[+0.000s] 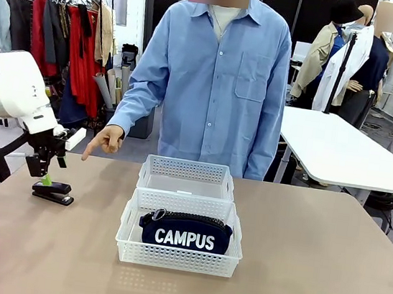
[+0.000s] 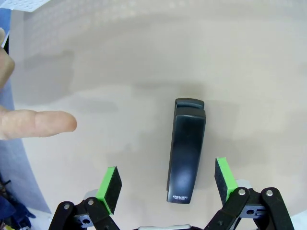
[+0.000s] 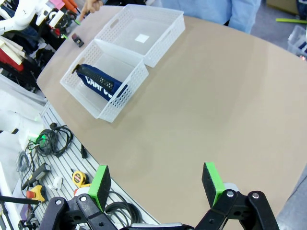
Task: Distribute items into two baskets.
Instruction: Pick up the Stapler that the person points to.
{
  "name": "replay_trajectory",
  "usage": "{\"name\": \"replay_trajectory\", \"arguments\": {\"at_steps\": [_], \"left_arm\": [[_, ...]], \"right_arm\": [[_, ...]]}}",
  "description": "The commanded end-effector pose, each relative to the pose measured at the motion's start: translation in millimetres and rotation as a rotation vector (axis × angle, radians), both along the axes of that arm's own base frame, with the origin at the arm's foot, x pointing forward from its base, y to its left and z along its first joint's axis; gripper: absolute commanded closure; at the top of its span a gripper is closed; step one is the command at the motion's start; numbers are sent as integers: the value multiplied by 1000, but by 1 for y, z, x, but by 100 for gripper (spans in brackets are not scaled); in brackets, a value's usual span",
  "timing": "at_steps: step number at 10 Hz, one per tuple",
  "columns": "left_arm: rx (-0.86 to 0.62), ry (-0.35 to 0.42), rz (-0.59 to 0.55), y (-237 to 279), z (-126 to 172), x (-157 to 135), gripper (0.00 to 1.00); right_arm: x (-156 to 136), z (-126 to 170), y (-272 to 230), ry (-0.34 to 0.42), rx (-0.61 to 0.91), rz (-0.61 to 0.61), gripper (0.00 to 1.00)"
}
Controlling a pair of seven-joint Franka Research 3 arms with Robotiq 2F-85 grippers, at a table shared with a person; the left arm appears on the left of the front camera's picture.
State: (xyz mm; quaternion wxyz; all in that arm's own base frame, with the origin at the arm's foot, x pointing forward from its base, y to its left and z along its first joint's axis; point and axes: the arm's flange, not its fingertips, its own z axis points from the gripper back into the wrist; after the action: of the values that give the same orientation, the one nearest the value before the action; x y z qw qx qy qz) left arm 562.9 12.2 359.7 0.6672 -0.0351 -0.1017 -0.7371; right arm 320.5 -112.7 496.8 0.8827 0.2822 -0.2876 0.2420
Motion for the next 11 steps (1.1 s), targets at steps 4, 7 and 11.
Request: {"name": "replay_trajectory", "arguments": {"at_steps": [4, 7, 11], "left_arm": [[-33, 60, -1, -1, -16, -9, 0], [-34, 99, -10, -1, -38, -17, 0], [-25, 105, -1, 2, -45, -20, 4]], "right_arm": [[0, 2, 0, 4, 6, -2, 0], [0, 2, 0, 4, 6, -2, 0], [0, 2, 0, 4, 6, -2, 0]]}}
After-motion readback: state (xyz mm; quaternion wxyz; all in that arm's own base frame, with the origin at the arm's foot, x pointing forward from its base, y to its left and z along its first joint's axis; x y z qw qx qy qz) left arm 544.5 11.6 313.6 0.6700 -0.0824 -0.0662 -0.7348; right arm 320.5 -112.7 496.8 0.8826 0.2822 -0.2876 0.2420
